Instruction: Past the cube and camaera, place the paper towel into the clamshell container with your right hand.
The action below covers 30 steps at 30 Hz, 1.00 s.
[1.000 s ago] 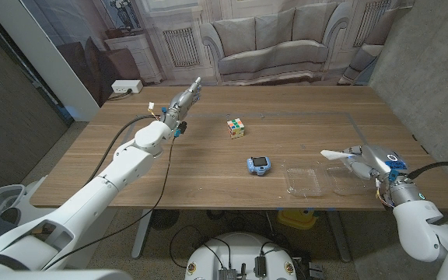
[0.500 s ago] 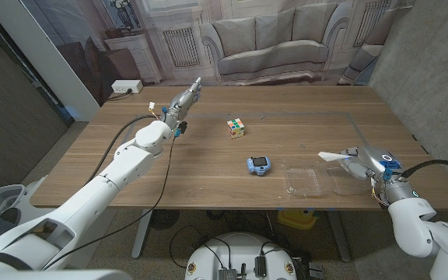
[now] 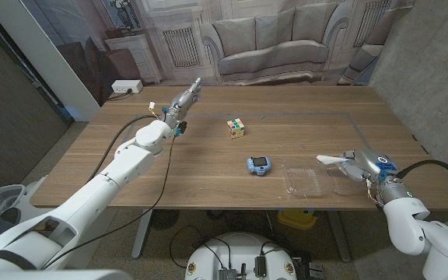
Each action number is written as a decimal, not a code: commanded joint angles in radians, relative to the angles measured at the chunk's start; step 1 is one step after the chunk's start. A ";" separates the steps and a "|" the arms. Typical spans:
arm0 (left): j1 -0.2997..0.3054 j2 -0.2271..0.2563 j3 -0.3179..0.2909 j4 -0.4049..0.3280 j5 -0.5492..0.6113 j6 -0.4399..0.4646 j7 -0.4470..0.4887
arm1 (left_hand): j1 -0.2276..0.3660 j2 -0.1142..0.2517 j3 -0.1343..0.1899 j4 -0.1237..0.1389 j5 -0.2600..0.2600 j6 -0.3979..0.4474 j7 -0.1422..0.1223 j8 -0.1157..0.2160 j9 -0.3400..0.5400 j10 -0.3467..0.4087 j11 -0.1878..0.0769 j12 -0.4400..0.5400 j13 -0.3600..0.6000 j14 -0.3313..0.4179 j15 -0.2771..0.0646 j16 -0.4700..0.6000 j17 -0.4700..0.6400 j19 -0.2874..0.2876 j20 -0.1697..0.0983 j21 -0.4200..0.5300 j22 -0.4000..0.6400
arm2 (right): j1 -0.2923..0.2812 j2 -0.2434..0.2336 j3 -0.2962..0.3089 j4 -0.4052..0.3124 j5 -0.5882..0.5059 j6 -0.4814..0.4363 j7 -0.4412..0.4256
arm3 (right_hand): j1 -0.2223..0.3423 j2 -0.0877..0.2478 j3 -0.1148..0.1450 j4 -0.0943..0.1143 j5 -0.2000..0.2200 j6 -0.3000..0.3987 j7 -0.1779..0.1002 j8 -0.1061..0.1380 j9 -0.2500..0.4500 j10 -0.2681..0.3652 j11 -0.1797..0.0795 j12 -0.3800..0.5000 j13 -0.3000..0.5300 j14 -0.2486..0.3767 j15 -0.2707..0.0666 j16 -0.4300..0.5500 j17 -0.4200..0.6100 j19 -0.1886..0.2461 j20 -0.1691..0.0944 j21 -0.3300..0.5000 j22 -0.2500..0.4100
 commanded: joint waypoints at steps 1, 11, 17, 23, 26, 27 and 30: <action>-0.012 -0.007 0.006 0.020 -0.004 -0.005 -0.017 | 0.002 0.007 -0.006 -0.002 0.001 0.008 0.001 -0.004 0.002 0.010 0.001 0.000 0.005 0.008 0.002 -0.001 0.004 -0.003 0.001 0.000 0.002 | 0.030 -0.004 -0.052 -0.007 0.013 -0.045 -0.015 | 0.001 -0.009 0.005 -0.004 0.002 0.007 0.002 0.003 0.005 0.006 0.002 -0.006 0.002 0.009 -0.122 0.000 0.001 -0.001 -0.131 0.003 0.001; -0.005 -0.003 0.002 0.015 -0.008 -0.007 -0.016 | 0.002 0.007 -0.008 -0.002 0.001 0.008 0.000 -0.004 0.002 0.010 0.000 0.000 0.005 0.007 0.002 -0.001 0.004 -0.004 0.002 0.000 0.002 | 0.040 -0.019 -0.066 -0.011 0.026 -0.058 -0.012 | -0.002 -0.012 0.004 -0.006 0.002 0.005 0.001 0.001 0.005 0.001 -0.001 -0.009 0.002 0.007 -0.122 -0.002 0.001 -0.002 -0.131 0.003 0.000; 0.005 -0.002 -0.002 0.008 -0.011 -0.011 -0.013 | 0.002 0.008 -0.009 -0.001 0.001 0.009 0.001 -0.003 0.002 0.010 -0.001 0.000 0.005 0.007 0.002 -0.001 0.004 -0.004 0.002 0.000 0.002 | 0.053 -0.028 -0.077 -0.019 0.033 -0.083 0.002 | -0.012 -0.024 -0.003 -0.006 0.000 -0.009 0.001 -0.006 0.005 -0.012 -0.009 -0.016 0.002 -0.002 -0.119 -0.006 -0.001 -0.005 -0.130 0.002 -0.001; 0.007 -0.002 0.000 0.010 -0.014 -0.012 -0.017 | 0.003 0.008 -0.010 -0.001 0.001 0.010 0.002 -0.003 0.002 0.010 0.002 0.000 0.005 0.008 0.001 -0.001 0.004 -0.004 0.002 0.000 0.002 | 0.060 -0.029 -0.084 -0.019 0.039 -0.093 0.000 | -0.044 -0.042 -0.019 0.005 -0.003 -0.020 0.000 -0.010 0.006 -0.021 -0.012 -0.020 0.002 -0.017 -0.115 -0.012 -0.003 -0.011 -0.128 -0.001 -0.003; 0.005 -0.004 0.002 0.013 -0.015 -0.008 -0.018 | 0.003 0.009 -0.010 -0.001 0.001 0.010 0.002 -0.003 0.002 0.011 0.000 0.000 0.005 0.008 0.002 -0.001 0.004 -0.004 0.002 0.000 0.002 | 0.066 -0.027 -0.091 -0.021 0.042 -0.104 0.000 | -0.052 -0.048 -0.023 0.006 -0.002 -0.024 0.001 -0.012 0.006 -0.029 -0.010 -0.023 0.002 -0.023 -0.115 -0.013 -0.003 -0.012 -0.129 -0.002 -0.003; 0.004 -0.005 0.003 0.015 -0.016 -0.008 -0.019 | 0.003 0.009 -0.010 -0.001 0.001 0.009 0.002 -0.003 0.002 0.011 0.000 0.000 0.005 0.008 0.001 -0.001 0.004 -0.004 0.002 0.000 0.002 | 0.065 -0.026 -0.091 -0.020 0.044 -0.102 -0.002 | -0.056 -0.050 -0.025 0.007 -0.001 -0.031 -0.001 -0.015 0.006 -0.030 -0.011 -0.023 0.002 -0.025 -0.115 -0.013 -0.003 -0.013 -0.129 -0.003 -0.004; 0.003 -0.007 0.004 0.020 -0.016 -0.012 -0.021 | 0.003 0.009 -0.011 -0.001 0.001 0.010 0.001 -0.003 0.002 0.011 -0.001 0.000 0.005 0.007 0.001 -0.001 0.004 -0.004 0.002 0.000 0.002 | 0.077 -0.020 -0.105 -0.019 0.044 -0.116 -0.004 | -0.082 -0.070 -0.040 0.013 -0.002 -0.032 -0.003 -0.015 0.006 -0.036 -0.006 -0.024 0.002 -0.034 -0.111 -0.014 -0.003 -0.015 -0.128 -0.006 -0.005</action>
